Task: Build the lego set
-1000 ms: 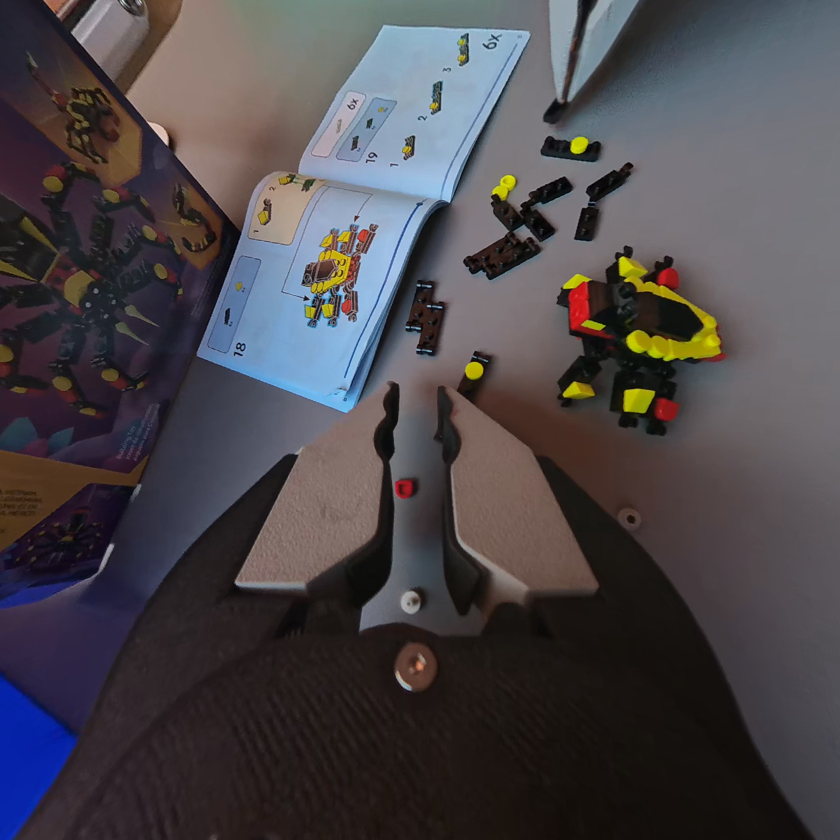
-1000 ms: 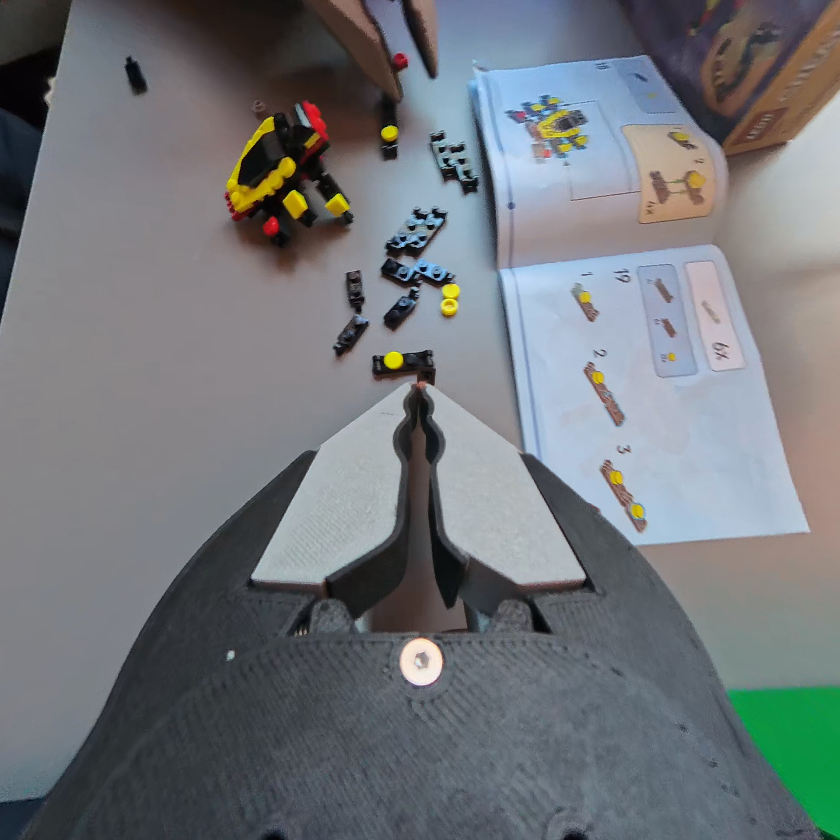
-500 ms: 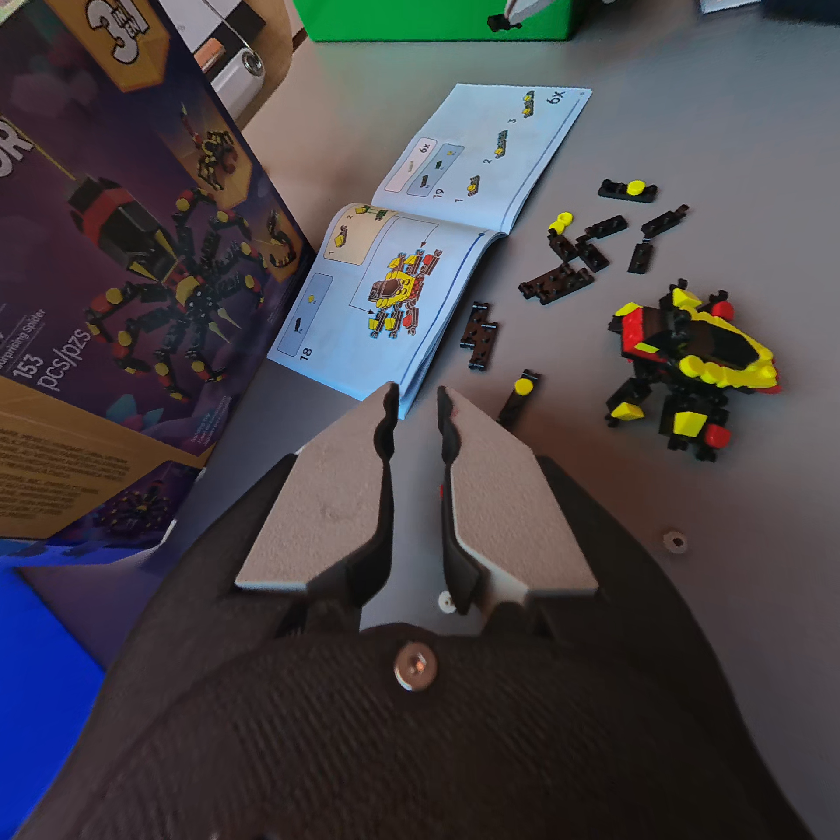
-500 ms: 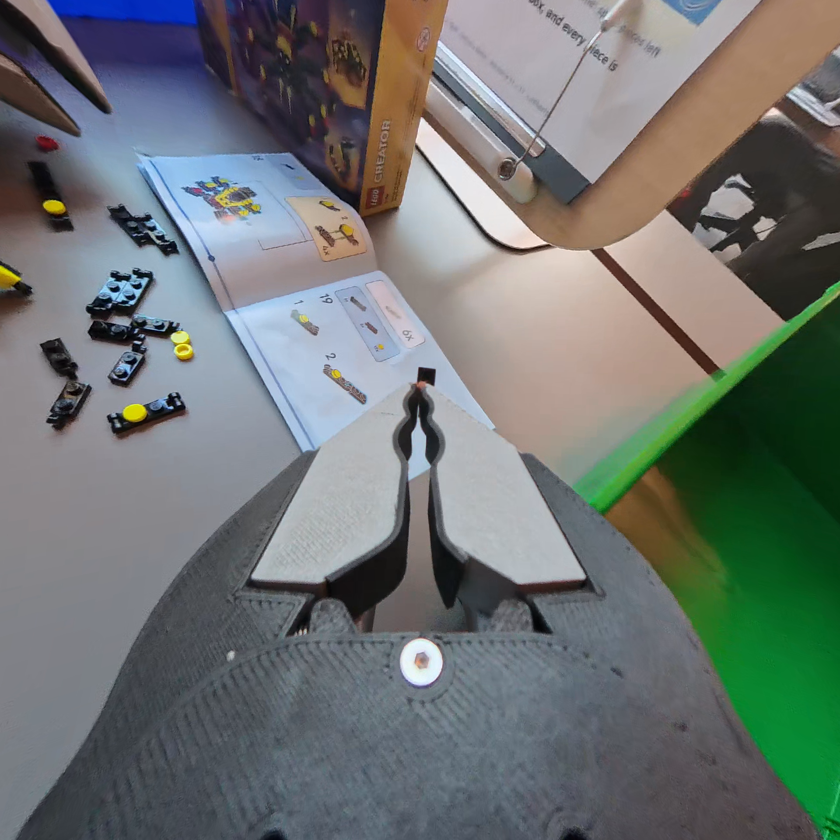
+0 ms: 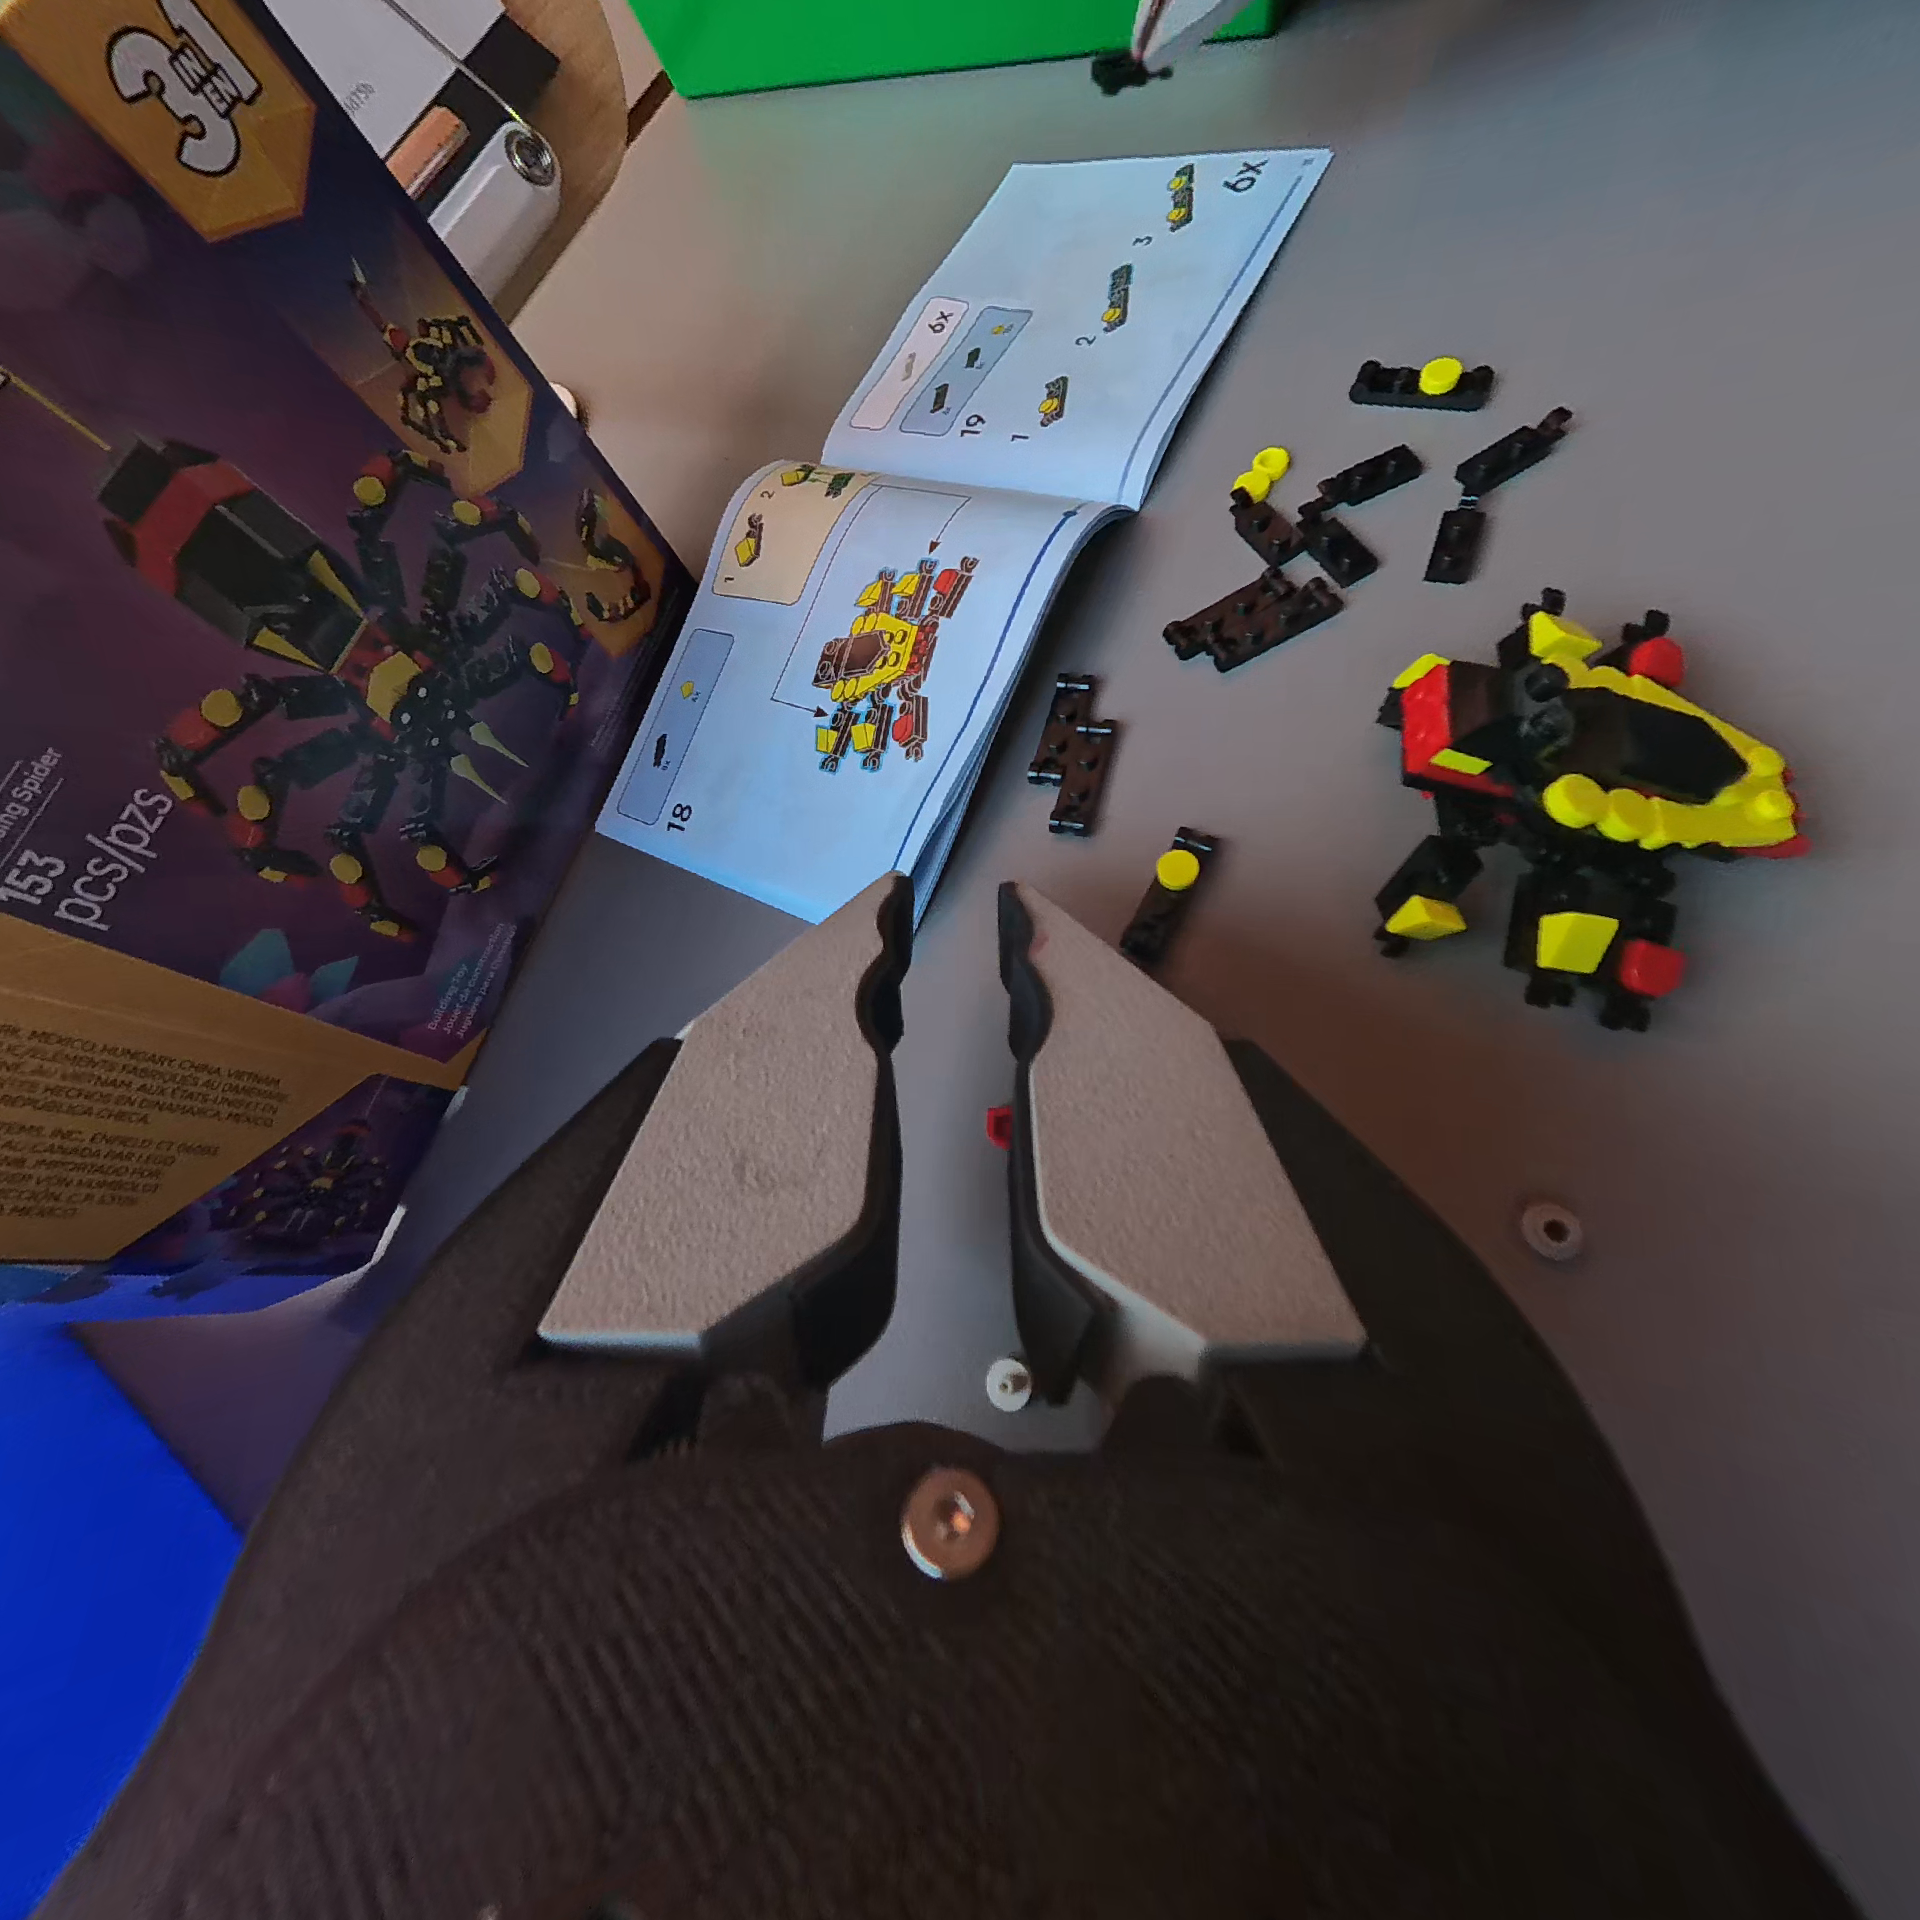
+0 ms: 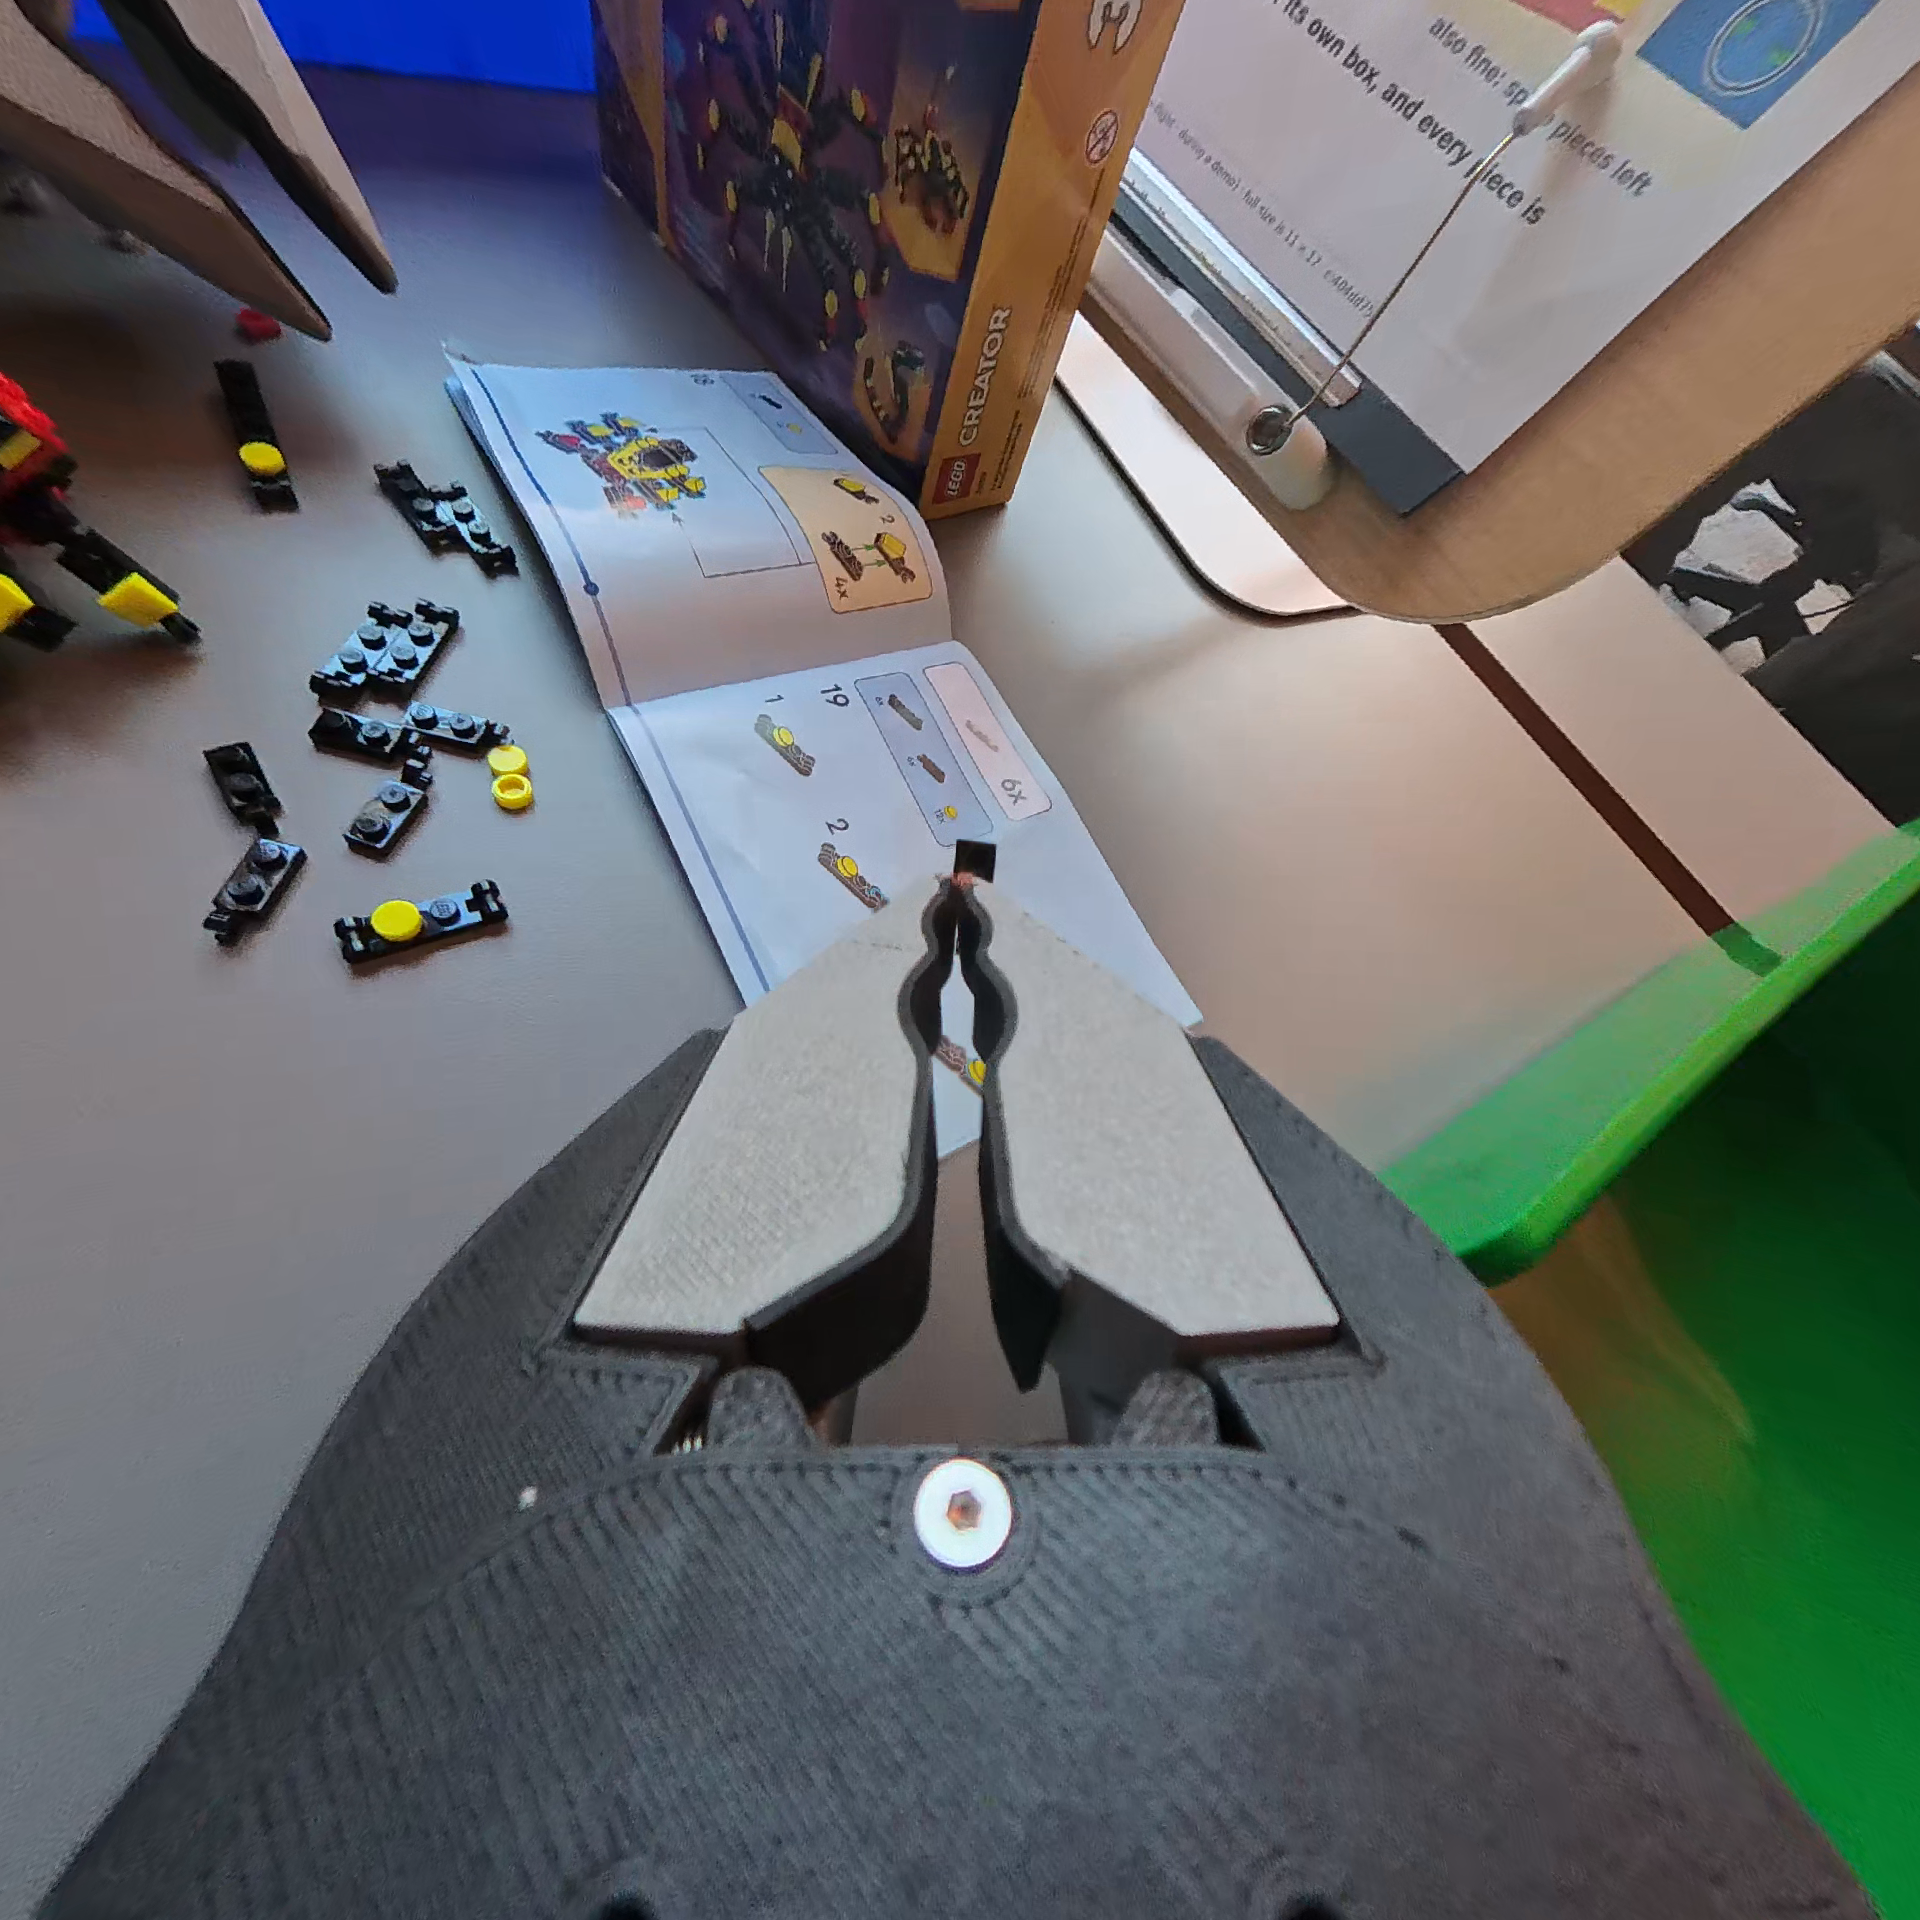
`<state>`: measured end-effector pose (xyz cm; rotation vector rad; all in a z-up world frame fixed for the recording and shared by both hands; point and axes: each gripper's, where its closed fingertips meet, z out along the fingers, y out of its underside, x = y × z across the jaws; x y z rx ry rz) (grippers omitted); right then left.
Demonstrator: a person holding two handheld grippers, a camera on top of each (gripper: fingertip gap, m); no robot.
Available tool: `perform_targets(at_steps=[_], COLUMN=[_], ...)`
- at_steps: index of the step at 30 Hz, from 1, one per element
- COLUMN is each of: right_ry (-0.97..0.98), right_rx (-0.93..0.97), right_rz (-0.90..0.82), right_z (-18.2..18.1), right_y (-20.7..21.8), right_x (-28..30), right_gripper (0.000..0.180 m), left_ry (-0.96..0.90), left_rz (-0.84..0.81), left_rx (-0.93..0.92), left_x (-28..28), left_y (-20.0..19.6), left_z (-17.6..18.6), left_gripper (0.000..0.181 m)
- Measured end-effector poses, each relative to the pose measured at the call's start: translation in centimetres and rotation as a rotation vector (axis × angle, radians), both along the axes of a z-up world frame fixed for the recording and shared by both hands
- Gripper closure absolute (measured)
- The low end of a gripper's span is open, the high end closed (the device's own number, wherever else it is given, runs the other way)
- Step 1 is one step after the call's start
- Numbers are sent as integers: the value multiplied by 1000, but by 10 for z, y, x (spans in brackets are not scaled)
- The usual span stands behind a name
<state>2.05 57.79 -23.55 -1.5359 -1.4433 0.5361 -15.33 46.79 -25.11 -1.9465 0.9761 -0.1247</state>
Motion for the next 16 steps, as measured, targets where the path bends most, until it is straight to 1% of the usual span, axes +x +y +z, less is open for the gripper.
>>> perform_targets(at_steps=[7,12,16], right_ry=[-58,-42,-32], right_rx=[69,94,98], right_rz=[-62,-133,-157], right_z=[-6,-2,0], right_y=[9,19,19], right_x=[3,10,10], right_gripper=[180,180,180], left_ry=[8,6,-9], left_rz=[5,13,22], left_rx=[12,26,32], left_x=[0,-1,-3], left_y=[1,3,4], left_z=[0,2,4], left_gripper=[167,168,169])
